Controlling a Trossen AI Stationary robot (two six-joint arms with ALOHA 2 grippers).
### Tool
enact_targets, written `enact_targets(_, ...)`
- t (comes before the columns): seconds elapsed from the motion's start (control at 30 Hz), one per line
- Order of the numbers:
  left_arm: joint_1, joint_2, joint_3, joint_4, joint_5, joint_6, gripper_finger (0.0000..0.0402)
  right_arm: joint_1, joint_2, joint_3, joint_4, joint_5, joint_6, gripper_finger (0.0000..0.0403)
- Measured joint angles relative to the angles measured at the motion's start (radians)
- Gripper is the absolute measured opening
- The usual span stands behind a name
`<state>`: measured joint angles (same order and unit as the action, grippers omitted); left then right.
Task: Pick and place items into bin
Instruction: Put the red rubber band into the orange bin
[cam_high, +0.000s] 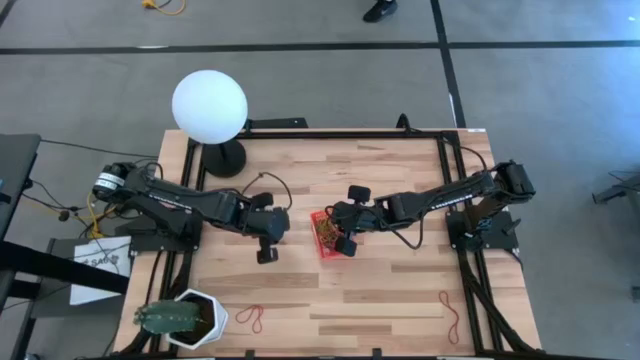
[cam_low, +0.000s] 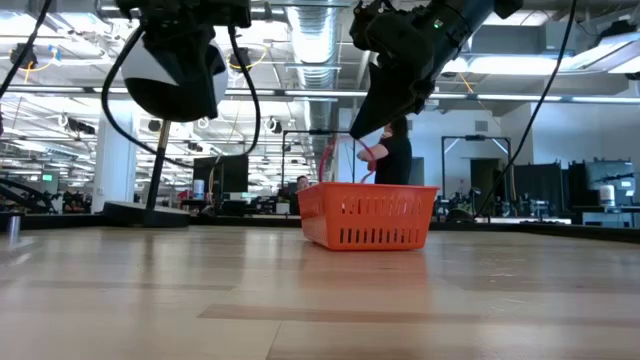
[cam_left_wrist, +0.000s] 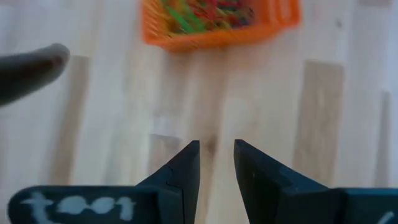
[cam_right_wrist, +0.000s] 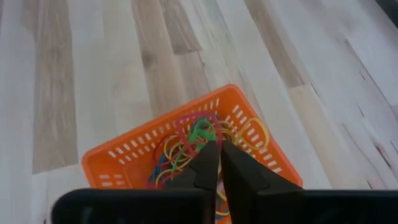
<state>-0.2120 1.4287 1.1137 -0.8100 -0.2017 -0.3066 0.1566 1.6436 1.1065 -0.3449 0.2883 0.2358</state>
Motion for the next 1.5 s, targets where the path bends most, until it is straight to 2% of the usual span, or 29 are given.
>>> enact_targets(0.23, -0.096, 0.069, 0.000, 0.037, 0.183, 0.120, 0.0089, 0.000, 0.029, 0.003, -0.039, 0.001, 0.001, 0.0076)
enact_targets(0.33, -0.164, 0.109, 0.000, 0.072, 0.221, 0.125, 0.0089, 0.000, 0.054, -0.003, -0.057, 0.001, 0.001, 0.0099)
enact_targets(0.4, -0.215, 0.143, 0.000, 0.091, 0.241, 0.111, 0.0089, 0.000, 0.076, 0.006, -0.008, 0.004, 0.002, 0.0111)
enact_targets(0.57, -0.326, 0.226, 0.000, 0.112, 0.248, 0.040, 0.0089, -0.008, 0.108, 0.005, 0.000, 0.003, 0.001, 0.0131)
enact_targets(0.77, -0.418, 0.258, 0.000, 0.129, 0.267, -0.055, 0.0089, -0.008, 0.121, 0.001, -0.020, 0.000, 0.001, 0.0141)
enact_targets(0.87, -0.440, 0.258, 0.000, 0.130, 0.236, -0.080, 0.0089, -0.008, 0.133, 0.002, -0.012, -0.001, 0.001, 0.0141)
enact_targets(1.1, -0.445, 0.300, 0.000, 0.159, 0.230, -0.138, 0.0089, -0.006, 0.133, 0.001, -0.021, -0.002, 0.001, 0.0137)
enact_targets(1.3, -0.446, 0.379, 0.000, 0.172, 0.351, -0.140, 0.0089, -0.006, 0.133, 0.001, -0.021, -0.002, 0.001, 0.0139)
enact_targets(1.5, -0.445, 0.400, 0.000, 0.169, 0.327, -0.110, 0.0089, -0.006, 0.133, 0.001, -0.021, -0.002, 0.001, 0.0135)
